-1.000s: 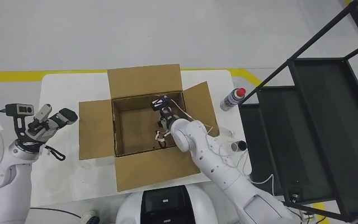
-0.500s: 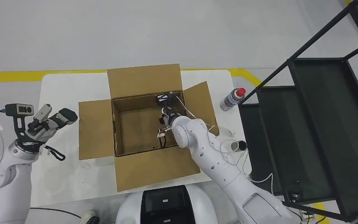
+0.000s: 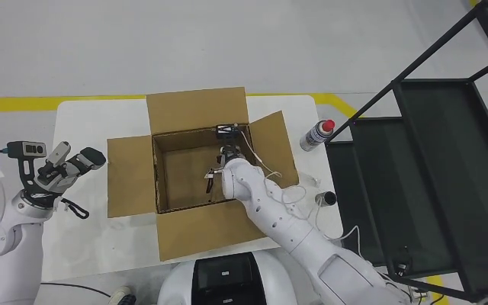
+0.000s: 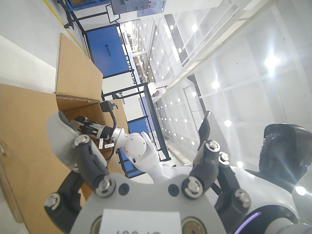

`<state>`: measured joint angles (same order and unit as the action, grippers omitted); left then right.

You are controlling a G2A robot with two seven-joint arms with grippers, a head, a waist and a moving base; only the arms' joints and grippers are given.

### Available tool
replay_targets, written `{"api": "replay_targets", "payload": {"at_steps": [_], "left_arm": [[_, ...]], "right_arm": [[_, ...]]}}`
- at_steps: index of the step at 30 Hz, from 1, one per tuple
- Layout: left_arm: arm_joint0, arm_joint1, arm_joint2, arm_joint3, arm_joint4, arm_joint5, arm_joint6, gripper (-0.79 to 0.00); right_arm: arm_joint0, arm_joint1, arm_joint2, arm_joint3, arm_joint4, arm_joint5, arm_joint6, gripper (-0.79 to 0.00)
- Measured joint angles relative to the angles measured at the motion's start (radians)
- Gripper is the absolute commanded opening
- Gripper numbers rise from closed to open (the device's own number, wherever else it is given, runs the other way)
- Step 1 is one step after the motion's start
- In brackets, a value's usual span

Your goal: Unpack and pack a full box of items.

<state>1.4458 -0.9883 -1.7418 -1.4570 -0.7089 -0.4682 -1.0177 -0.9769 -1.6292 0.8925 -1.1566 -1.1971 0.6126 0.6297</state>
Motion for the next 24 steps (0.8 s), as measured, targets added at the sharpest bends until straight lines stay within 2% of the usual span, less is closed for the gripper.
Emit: {"api": "replay_targets", "payload": {"at_steps": [3, 24], "left_arm": [[0.000, 0.000, 0.000, 0.000, 0.000, 0.000, 0.000, 0.000], [0.000, 0.000, 0.000, 0.000, 0.000, 0.000, 0.000, 0.000]], "right_arm": [[0.009, -0.010, -0.002, 0.027, 0.016, 0.021, -0.020, -0.456], [0.105, -0.075, -0.014, 0.262, 0.115, 0.041, -0.147, -0.443]]}}
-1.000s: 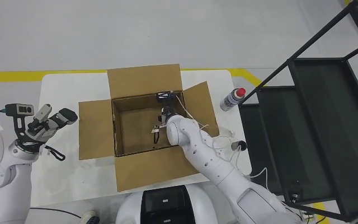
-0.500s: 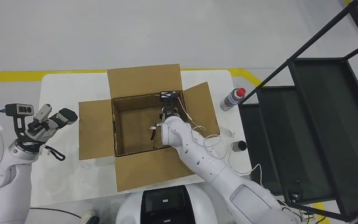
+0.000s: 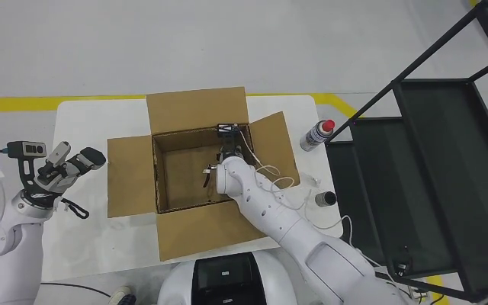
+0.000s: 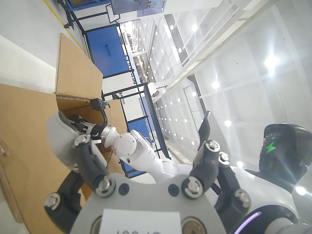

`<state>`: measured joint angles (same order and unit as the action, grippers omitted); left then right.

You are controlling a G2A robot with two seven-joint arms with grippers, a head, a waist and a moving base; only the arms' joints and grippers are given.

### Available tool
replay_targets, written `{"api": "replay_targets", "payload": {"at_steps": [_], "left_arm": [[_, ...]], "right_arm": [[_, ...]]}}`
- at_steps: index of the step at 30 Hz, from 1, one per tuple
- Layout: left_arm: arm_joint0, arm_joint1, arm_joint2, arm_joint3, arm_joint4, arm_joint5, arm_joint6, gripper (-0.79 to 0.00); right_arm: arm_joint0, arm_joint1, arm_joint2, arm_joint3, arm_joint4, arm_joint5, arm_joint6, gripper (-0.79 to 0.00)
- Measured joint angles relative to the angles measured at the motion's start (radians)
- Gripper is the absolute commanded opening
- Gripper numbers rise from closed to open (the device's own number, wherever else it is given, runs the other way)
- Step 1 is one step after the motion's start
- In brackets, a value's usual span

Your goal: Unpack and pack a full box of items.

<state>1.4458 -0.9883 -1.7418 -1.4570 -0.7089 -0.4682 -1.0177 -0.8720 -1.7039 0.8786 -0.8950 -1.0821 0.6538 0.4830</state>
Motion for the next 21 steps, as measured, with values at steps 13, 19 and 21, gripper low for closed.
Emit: {"api": "replay_targets", "payload": {"at_steps": [13, 19, 21], "left_arm": [[0.000, 0.000, 0.000, 0.000, 0.000, 0.000, 0.000, 0.000], [0.000, 0.000, 0.000, 0.000, 0.000, 0.000, 0.000, 0.000], [0.000, 0.000, 0.000, 0.000, 0.000, 0.000, 0.000, 0.000]], "right_arm": [[0.013, -0.017, 0.011, 0.037, 0.022, -0.024, -0.002, -0.785], [-0.039, -0.007, 0.031, -0.045, -0.008, -0.024, -0.019, -0.785], [-0.067, 0.000, 0.038, -0.090, -0.030, -0.024, -0.018, -0.785]]}}
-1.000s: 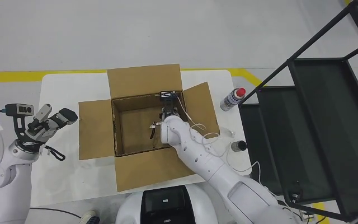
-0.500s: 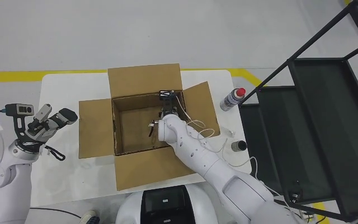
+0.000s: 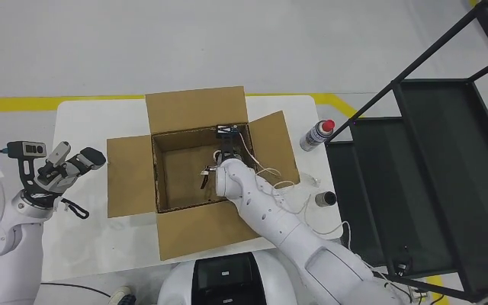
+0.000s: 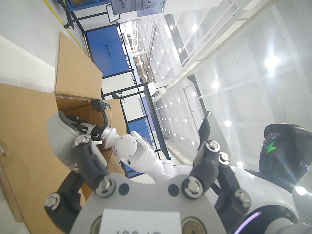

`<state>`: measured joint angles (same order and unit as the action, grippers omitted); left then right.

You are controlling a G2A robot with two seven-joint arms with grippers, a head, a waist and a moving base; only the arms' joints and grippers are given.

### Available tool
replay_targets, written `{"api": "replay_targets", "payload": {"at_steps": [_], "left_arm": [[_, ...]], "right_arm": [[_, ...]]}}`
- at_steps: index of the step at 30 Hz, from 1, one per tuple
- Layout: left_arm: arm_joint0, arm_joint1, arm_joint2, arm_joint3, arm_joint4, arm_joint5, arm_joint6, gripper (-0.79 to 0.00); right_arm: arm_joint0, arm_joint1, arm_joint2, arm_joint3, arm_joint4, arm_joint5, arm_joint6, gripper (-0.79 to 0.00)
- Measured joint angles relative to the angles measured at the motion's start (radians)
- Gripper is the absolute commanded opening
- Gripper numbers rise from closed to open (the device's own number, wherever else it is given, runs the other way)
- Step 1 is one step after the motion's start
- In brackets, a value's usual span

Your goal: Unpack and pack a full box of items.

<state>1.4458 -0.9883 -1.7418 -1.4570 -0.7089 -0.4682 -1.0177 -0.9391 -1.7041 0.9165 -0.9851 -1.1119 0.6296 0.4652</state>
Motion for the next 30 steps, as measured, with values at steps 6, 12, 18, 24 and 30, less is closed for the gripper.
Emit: {"api": "replay_targets", "payload": {"at_steps": [6, 12, 18, 24, 30], "left_arm": [[0.000, 0.000, 0.000, 0.000, 0.000, 0.000, 0.000, 0.000], [0.000, 0.000, 0.000, 0.000, 0.000, 0.000, 0.000, 0.000], [0.000, 0.000, 0.000, 0.000, 0.000, 0.000, 0.000, 0.000], [0.000, 0.000, 0.000, 0.000, 0.000, 0.000, 0.000, 0.000], [0.000, 0.000, 0.000, 0.000, 0.000, 0.000, 0.000, 0.000]], "right_arm": [[-0.092, 0.024, 0.024, -0.151, -0.071, -0.027, 0.035, -0.785], [-0.168, 0.050, 0.053, -0.286, -0.123, -0.140, 0.112, -0.588], [-0.162, 0.059, 0.089, -0.291, -0.111, -0.210, 0.159, -0.394], [-0.109, 0.050, 0.102, -0.204, -0.050, -0.236, 0.142, -0.431], [-0.065, 0.038, 0.095, -0.121, -0.014, -0.228, 0.118, -0.489]]}}
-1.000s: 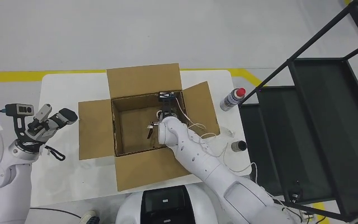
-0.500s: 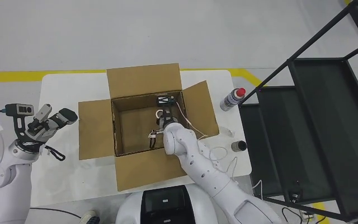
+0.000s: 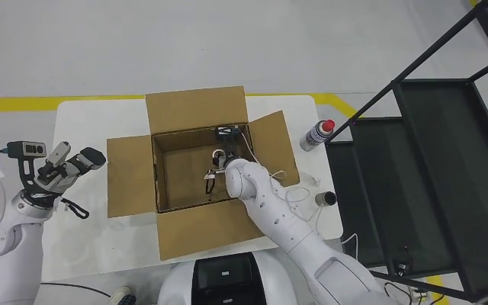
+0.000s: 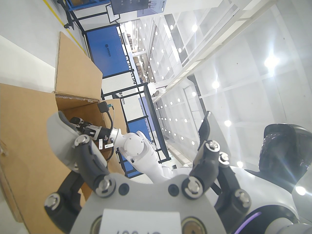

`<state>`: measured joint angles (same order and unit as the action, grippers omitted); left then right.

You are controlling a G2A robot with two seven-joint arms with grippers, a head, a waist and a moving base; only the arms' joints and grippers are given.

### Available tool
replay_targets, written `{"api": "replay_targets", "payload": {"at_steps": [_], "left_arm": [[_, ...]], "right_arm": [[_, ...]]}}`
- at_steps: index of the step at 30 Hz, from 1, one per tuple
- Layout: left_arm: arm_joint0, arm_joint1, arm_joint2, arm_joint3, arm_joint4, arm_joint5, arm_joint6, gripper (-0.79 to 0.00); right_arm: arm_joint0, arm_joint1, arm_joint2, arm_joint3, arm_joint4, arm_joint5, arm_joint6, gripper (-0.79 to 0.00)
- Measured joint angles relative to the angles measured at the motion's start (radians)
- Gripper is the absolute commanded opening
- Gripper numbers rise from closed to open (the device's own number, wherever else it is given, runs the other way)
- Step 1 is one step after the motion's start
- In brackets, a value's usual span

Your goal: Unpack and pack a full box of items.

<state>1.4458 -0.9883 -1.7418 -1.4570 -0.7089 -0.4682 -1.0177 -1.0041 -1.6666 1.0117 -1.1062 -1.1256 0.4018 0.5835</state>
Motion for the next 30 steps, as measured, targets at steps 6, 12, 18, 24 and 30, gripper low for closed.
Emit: {"api": "replay_targets", "payload": {"at_steps": [6, 12, 18, 24, 30], "left_arm": [[0.000, 0.000, 0.000, 0.000, 0.000, 0.000, 0.000, 0.000], [0.000, 0.000, 0.000, 0.000, 0.000, 0.000, 0.000, 0.000], [0.000, 0.000, 0.000, 0.000, 0.000, 0.000, 0.000, 0.000], [0.000, 0.000, 0.000, 0.000, 0.000, 0.000, 0.000, 0.000], [0.000, 0.000, 0.000, 0.000, 0.000, 0.000, 0.000, 0.000]], "right_arm": [[0.024, -0.008, -0.010, 0.050, 0.013, 0.009, -0.004, -0.480], [0.041, -0.014, -0.012, 0.081, 0.022, 0.017, 0.000, -0.480], [0.066, -0.021, -0.018, 0.126, 0.037, 0.018, 0.009, -0.529], [0.083, -0.028, -0.024, 0.157, 0.050, 0.007, 0.005, -0.785], [0.054, -0.021, -0.008, 0.102, 0.045, -0.009, -0.003, -0.785]]}}
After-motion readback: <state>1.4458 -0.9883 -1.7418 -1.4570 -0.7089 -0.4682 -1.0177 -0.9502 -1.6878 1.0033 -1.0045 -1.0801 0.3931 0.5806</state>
